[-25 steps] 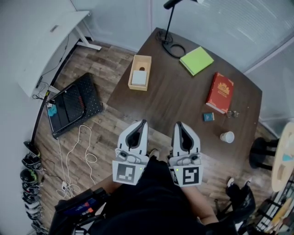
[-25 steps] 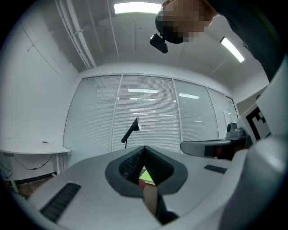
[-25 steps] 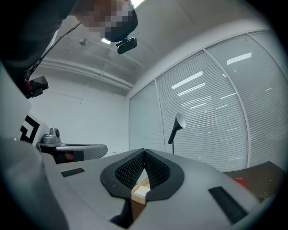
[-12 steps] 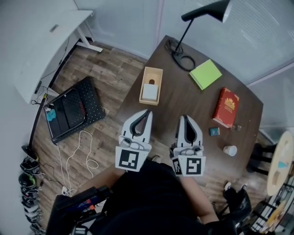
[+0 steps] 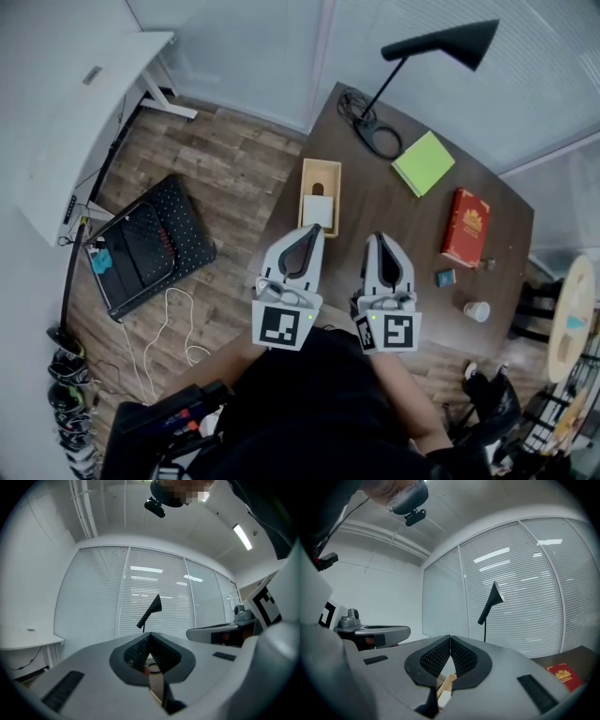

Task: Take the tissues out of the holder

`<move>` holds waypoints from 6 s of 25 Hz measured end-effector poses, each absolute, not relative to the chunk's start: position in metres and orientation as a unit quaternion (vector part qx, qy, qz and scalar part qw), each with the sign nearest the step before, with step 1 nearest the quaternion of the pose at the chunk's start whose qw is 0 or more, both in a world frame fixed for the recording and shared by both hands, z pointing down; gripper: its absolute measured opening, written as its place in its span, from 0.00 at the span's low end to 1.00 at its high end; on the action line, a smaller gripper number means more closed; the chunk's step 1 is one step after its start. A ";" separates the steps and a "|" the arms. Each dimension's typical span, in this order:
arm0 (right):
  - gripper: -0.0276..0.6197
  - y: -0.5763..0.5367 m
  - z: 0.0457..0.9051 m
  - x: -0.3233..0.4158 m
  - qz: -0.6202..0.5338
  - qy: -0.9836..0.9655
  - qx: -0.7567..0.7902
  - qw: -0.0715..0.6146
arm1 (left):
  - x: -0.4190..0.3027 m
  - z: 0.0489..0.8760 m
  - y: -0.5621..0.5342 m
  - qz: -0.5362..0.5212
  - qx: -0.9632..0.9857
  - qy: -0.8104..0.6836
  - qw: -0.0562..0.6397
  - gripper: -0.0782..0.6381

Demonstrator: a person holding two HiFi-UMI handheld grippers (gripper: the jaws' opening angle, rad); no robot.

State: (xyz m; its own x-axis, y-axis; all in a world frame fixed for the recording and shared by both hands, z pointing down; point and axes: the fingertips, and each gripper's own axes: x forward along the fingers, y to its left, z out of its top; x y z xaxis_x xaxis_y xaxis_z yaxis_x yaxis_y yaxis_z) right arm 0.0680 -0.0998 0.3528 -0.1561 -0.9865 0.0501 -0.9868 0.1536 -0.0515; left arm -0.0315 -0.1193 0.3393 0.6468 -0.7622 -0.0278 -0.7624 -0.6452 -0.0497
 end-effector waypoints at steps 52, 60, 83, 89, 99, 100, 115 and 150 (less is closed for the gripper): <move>0.44 -0.197 0.613 0.029 0.213 -0.856 0.278 0.380 | -0.054 0.415 -0.229 -0.035 -0.874 0.471 -0.111 0.11; 0.46 -0.198 0.644 0.027 0.129 -0.834 0.216 0.491 | -0.062 0.419 -0.225 -0.030 -0.870 0.476 -0.129 0.11; 0.65 -0.200 0.689 0.009 0.067 -0.787 0.066 0.610 | -0.086 0.430 -0.221 -0.039 -0.858 0.494 -0.138 0.11; 0.65 -0.202 0.697 0.004 0.055 -0.780 0.055 0.621 | -0.093 0.431 -0.222 -0.039 -0.854 0.499 -0.140 0.11; 0.72 -0.205 0.711 0.004 0.061 -0.767 0.034 0.638 | -0.102 0.434 -0.220 -0.036 -0.853 0.499 -0.150 0.11; 0.72 -0.204 0.713 0.003 0.061 -0.766 0.030 0.640 | -0.103 0.435 -0.220 -0.037 -0.852 0.499 -0.150 0.11; 0.72 -0.200 0.726 -0.001 0.044 -0.752 0.029 0.657 | -0.123 0.440 -0.219 -0.041 -0.843 0.514 -0.150 0.11; 0.72 -0.199 0.660 0.001 0.008 -0.749 0.061 0.660 | -0.122 0.426 -0.208 -0.018 -0.858 0.494 -0.139 0.11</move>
